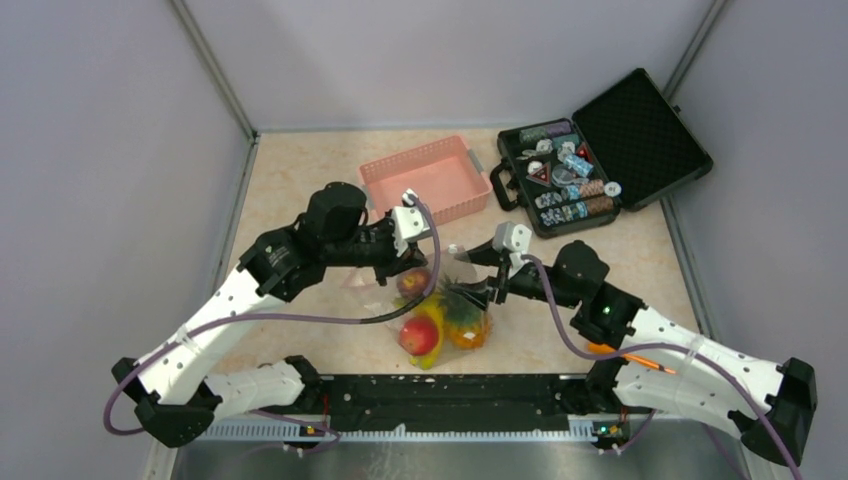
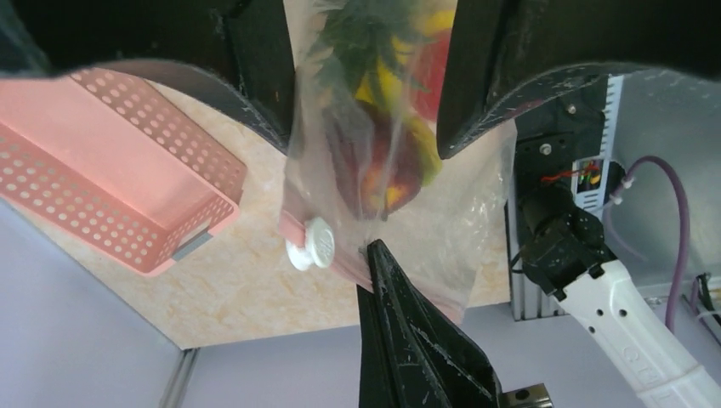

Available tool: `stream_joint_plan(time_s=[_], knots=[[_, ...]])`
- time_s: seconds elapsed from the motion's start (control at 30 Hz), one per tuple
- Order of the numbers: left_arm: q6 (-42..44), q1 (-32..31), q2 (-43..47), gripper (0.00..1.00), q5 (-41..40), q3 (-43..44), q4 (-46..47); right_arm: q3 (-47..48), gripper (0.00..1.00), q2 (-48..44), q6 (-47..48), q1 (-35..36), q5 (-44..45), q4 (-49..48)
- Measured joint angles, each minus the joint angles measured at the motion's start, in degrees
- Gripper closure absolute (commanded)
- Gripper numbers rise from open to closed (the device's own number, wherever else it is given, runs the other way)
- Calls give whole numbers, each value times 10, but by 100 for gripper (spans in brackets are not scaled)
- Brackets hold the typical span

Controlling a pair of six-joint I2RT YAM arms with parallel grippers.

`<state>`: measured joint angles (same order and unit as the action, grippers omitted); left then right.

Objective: Place the food in the zip-top bag and seal the zipper
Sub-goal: Zip the zipper food storage bag at the center of the board.

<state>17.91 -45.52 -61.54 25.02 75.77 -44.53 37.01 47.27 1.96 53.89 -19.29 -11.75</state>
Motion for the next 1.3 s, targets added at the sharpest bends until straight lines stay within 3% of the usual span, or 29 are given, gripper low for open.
stream_joint_plan(time_s=[0.2, 0.23, 0.3, 0.47, 0.6, 0.7, 0.73, 0.77, 0.8, 0.83, 0.9, 0.93, 1.03, 1.17, 1.3], knots=[[-5, 0, 5, 100, 12, -11, 8, 34, 37, 3, 9, -5, -14, 29], [-7, 0, 6, 100, 13, -12, 8, 44, 42, 7, 9, -10, -21, 29], [-9, 0, 8, 100, 15, -13, 8, 57, 62, 19, 9, -22, -38, 26], [-11, -1, 11, 100, 18, -14, 8, 75, 91, 54, 12, -57, -80, 27], [-13, -1, 14, 100, 17, -16, 8, 93, 100, 65, 23, -61, -104, 54], [-12, -1, 20, 100, 17, -16, 10, 101, 100, 65, 26, -61, -113, 60], [-12, -1, 21, 93, 17, -16, 10, 103, 100, 65, 26, -61, -116, 61], [-13, -1, 21, 70, 17, -16, 10, 103, 100, 65, 26, -61, -118, 61], [-14, -1, 22, 59, 17, -16, 10, 103, 100, 65, 26, -61, -119, 61], [-10, -1, 22, 56, 17, -16, 12, 103, 100, 65, 25, -61, -121, 61], [-17, -1, 22, 34, 18, -16, 16, 103, 100, 66, 25, -61, -121, 63], [-18, -1, 22, 31, 19, -16, 20, 103, 100, 66, 24, -61, -121, 62], [-30, -2, 21, 29, 32, -16, 44, 103, 100, 66, 23, -61, -121, 62], [-48, -2, 17, 40, 64, -16, 93, 103, 100, 66, 23, -61, -125, 63], [-63, -3, 4, 45, 91, -16, 131, 103, 100, 66, 23, -61, -128, 63]])
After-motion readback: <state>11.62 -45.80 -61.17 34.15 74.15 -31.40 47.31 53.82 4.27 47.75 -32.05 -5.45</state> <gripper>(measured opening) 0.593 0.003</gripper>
